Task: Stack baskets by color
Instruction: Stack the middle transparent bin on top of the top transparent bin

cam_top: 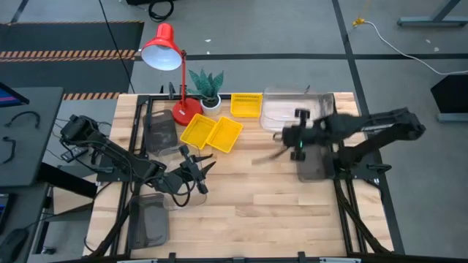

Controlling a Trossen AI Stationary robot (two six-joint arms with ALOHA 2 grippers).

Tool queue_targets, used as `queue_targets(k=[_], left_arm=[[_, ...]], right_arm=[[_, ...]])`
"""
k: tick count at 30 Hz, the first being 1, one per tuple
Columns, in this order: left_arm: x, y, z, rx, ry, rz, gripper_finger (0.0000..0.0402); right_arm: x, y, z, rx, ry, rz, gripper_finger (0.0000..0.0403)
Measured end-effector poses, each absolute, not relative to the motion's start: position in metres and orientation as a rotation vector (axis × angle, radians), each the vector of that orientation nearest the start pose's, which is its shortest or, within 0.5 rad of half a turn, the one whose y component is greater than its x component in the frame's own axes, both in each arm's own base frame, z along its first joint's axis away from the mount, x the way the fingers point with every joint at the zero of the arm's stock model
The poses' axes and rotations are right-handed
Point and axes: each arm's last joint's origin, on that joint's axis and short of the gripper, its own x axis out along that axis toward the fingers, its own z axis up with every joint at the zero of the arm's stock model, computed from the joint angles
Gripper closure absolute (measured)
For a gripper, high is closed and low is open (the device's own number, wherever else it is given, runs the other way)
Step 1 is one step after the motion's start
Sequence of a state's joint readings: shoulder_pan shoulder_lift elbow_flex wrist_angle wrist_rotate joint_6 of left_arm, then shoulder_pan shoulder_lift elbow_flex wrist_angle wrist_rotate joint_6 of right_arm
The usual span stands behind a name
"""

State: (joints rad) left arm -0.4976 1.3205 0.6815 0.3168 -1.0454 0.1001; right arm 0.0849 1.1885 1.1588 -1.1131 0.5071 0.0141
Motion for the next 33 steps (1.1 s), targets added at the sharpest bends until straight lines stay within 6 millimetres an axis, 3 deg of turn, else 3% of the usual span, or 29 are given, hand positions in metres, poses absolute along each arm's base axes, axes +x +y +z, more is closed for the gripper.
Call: queue_targets(k=[7,13,24,33], left_arm=[[0.245,-0.104,0.235,0.326,0.262,0.532,0.0285],[0.246,-0.102,0.235,0.339,0.267,0.541,0.0285],[0.247,-0.1,0.235,0.338,0.268,0.549,0.0285],[0.247,-0.1,0.235,0.339,0.269,0.549,0.0285]], right_arm=[[0.179,-0.07,0.304,-0.283,1.212,-0.362,0.04],[0.176,-0.11,0.287,-0.233,1.164,-0.362,0.04],[0.191,-0.134,0.253,-0.228,1.226,-0.251,0.0397],[0.194,-0.144,0.24,-0.185,1.272,-0.23,0.0382]])
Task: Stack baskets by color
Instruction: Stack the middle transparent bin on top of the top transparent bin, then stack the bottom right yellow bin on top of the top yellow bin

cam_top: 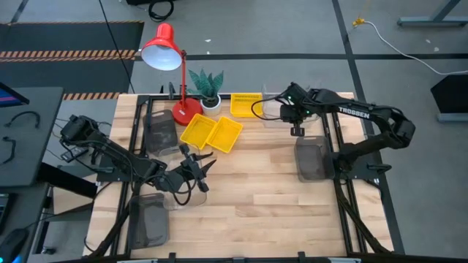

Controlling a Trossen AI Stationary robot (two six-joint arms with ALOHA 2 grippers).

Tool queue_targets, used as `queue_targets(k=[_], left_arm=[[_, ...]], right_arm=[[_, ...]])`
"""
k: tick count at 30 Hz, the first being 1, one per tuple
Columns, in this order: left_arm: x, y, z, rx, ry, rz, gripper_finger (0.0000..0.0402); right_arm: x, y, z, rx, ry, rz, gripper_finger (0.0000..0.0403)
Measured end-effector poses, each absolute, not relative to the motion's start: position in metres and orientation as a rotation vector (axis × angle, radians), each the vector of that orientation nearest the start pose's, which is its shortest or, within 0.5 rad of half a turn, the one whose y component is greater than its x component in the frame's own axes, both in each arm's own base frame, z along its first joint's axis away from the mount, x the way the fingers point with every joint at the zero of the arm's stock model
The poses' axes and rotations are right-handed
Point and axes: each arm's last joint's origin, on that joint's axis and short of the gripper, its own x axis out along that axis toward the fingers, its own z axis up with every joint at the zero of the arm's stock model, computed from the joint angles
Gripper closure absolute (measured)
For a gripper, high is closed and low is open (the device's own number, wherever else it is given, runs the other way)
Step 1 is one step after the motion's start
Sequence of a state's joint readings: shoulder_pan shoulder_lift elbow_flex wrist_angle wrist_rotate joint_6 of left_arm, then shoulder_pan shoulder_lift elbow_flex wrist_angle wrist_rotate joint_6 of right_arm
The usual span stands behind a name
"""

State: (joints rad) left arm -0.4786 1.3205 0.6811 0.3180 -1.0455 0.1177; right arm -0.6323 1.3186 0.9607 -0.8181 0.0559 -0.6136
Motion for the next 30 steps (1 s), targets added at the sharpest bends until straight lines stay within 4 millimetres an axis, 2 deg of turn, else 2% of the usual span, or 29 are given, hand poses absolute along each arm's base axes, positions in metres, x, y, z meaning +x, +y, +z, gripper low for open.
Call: queue_targets(k=[6,12,18,21,25,30], left_arm=[[0.247,-0.1,0.235,0.34,0.269,0.549,0.0285],[0.247,-0.1,0.235,0.339,0.269,0.549,0.0285],[0.247,-0.1,0.235,0.339,0.269,0.549,0.0285],[0.247,-0.1,0.235,0.338,0.269,0.549,0.0285],[0.247,-0.1,0.235,0.315,0.262,0.552,0.0285],[0.25,-0.093,0.236,0.265,0.249,0.584,0.0285]], right_arm=[[0.192,-0.143,0.245,-0.199,1.267,-0.265,0.0325],[0.181,-0.131,0.264,-0.229,1.232,-0.378,0.0278],[0.18,-0.117,0.278,0.042,1.016,-0.43,0.028],[0.19,-0.107,0.271,0.124,0.893,-0.36,0.0289],[0.208,-0.083,0.25,0.094,0.777,-0.283,0.0306],[0.229,-0.034,0.227,0.009,0.62,-0.227,0.0332]])
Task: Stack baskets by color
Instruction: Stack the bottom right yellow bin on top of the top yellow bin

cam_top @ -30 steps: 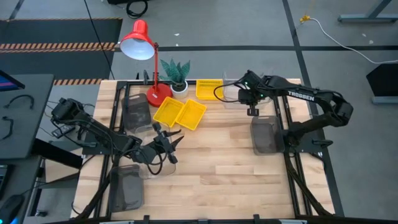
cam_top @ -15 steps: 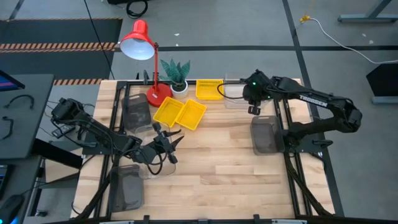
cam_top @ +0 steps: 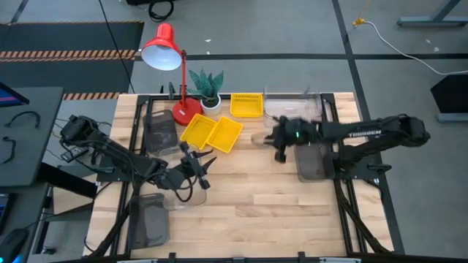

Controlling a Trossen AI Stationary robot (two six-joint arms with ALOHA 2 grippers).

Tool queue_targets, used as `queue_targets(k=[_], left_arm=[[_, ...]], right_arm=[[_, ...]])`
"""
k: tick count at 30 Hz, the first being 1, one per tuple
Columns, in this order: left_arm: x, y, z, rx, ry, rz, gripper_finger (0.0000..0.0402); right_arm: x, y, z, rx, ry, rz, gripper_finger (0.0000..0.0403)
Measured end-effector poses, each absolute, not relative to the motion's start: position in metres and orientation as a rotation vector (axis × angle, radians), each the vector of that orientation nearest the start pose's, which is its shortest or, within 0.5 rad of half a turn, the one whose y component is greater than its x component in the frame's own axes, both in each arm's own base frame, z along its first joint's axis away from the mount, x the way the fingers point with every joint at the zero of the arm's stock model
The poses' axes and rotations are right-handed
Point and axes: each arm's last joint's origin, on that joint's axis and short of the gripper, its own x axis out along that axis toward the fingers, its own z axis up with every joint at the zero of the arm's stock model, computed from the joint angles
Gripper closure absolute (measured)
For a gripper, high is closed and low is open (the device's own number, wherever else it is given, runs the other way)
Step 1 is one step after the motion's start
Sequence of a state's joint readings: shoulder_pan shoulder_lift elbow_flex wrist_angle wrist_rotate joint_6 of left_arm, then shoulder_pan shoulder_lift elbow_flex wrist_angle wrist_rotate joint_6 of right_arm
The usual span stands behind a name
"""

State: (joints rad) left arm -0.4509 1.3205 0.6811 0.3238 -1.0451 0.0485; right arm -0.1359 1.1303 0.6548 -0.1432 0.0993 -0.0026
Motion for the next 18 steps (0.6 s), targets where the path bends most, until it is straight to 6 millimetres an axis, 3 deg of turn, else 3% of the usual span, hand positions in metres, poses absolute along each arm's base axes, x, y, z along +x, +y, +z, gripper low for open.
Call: queue_targets(k=[3,6,12,18], left_arm=[[0.253,-0.085,0.237,0.221,0.231,0.618,0.0285],[0.255,-0.079,0.238,0.224,0.231,0.643,0.0285],[0.254,-0.094,0.265,0.311,0.248,0.601,0.0285],[0.248,-0.11,0.283,0.355,0.311,0.568,0.0285]], right_arm=[[0.24,-0.008,0.221,-0.071,0.584,-0.214,0.0351],[0.256,0.002,0.224,-0.106,0.595,-0.183,0.0367],[0.3,-0.003,0.235,-0.241,0.633,-0.116,0.0373],[0.342,-0.023,0.229,-0.436,0.748,-0.075,0.0341]])
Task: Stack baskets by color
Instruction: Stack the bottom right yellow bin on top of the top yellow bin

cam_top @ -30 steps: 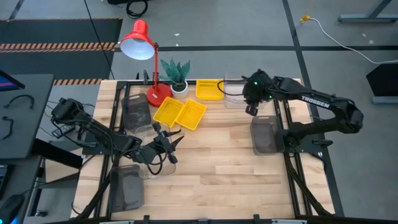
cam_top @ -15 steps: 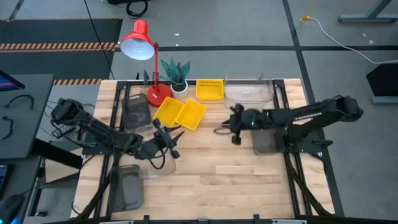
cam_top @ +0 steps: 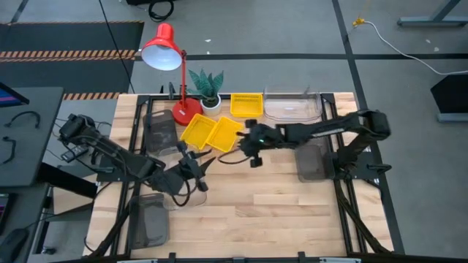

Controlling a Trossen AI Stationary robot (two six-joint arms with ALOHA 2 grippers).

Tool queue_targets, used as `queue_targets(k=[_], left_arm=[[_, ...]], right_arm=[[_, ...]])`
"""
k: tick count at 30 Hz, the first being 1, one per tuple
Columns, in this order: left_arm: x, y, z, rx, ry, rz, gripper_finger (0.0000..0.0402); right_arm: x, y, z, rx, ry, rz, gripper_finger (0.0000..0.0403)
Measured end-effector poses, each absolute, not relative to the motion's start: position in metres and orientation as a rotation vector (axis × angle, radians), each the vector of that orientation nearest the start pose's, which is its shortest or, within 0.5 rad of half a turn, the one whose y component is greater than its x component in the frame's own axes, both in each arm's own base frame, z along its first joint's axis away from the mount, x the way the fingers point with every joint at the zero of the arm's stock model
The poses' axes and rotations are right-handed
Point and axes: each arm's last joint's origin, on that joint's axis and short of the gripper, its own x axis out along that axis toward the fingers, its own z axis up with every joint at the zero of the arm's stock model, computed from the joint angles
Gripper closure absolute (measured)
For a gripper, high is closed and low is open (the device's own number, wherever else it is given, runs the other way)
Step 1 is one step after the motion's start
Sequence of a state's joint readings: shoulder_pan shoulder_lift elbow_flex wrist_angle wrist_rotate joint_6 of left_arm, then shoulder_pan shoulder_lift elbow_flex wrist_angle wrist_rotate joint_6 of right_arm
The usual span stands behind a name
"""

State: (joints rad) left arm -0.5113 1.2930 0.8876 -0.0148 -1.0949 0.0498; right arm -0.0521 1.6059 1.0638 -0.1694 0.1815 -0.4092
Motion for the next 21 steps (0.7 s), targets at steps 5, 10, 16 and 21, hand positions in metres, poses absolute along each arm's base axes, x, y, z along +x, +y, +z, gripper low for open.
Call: queue_targets(k=[5,10,16,21], left_arm=[[0.241,-0.117,0.281,0.31,0.354,0.55,0.0285],[0.236,-0.119,0.276,0.285,0.377,0.548,0.0285],[0.235,-0.118,0.274,0.254,0.382,0.558,0.0285],[0.234,-0.118,0.273,0.253,0.385,0.558,0.0285]], right_arm=[[0.37,-0.05,0.22,-0.554,0.907,0.051,0.0288],[0.39,-0.075,0.211,-0.673,1.022,0.129,0.0234],[0.403,-0.092,0.179,-0.814,1.095,0.279,0.0209],[0.409,-0.092,0.154,-0.831,1.125,0.334,0.024]])
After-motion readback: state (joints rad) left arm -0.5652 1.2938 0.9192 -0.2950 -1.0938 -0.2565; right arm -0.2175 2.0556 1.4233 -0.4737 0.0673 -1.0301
